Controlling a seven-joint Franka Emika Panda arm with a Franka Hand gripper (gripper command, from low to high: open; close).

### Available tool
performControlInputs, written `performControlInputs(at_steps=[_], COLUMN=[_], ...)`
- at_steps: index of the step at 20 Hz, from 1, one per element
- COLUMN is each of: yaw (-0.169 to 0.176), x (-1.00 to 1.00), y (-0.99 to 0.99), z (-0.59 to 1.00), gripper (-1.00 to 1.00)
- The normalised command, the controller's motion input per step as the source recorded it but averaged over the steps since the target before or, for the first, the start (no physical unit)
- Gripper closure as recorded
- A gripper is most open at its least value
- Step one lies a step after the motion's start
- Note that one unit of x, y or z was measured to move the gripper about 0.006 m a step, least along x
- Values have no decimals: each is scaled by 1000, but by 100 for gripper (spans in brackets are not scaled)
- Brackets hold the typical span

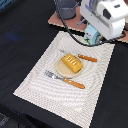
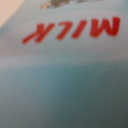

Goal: Interact with the objects in diverse but meaningful ways.

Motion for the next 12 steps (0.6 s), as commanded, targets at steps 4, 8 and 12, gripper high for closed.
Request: performControlInputs(at_steps=[4,8,12], yaw=[0,0,0], x=[-81,-87,-49], y=[-879,-905,-931], z=[486,324,155], gripper=[100,100,100])
